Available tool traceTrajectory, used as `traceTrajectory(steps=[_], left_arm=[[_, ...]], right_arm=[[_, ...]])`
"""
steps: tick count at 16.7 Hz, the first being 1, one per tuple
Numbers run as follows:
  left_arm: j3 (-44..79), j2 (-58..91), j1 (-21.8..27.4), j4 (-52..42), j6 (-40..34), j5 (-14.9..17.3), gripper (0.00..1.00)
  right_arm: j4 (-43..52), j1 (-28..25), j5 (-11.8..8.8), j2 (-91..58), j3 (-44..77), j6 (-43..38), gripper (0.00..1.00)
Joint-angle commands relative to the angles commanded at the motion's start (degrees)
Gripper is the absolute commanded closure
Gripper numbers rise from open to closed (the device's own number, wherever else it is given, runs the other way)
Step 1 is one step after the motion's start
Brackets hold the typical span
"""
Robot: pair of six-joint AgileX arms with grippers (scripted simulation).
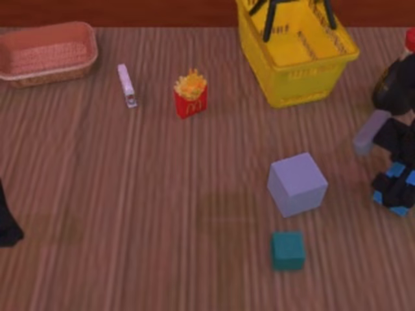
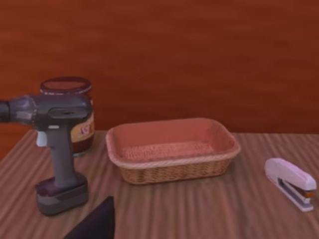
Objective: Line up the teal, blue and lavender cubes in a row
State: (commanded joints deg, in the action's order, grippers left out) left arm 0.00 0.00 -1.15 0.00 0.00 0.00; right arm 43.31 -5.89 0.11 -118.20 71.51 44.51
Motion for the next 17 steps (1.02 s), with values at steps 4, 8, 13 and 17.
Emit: traceTrajectory(steps=[4,8,13,17], left_arm=[[0.0,0.0,0.0,0.0,0.0,0.0,0.00],[0.0,0.0,0.0,0.0,0.0,0.0,0.00],[0.0,0.0,0.0,0.0,0.0,0.0,0.00],[0.0,0.0,0.0,0.0,0.0,0.0,0.00]], right_arm=[[1.2,0.0,-0.5,1.5,0.2,-0.6,1.00],[5.5,-0.1,-0.6,3.1,3.1,-0.5,1.00],[15.3,-0.4,-0.5,7.3,8.4,-0.4,1.00],[15.6,-0.2,-0.6,7.4,8.4,-0.5,1.00]])
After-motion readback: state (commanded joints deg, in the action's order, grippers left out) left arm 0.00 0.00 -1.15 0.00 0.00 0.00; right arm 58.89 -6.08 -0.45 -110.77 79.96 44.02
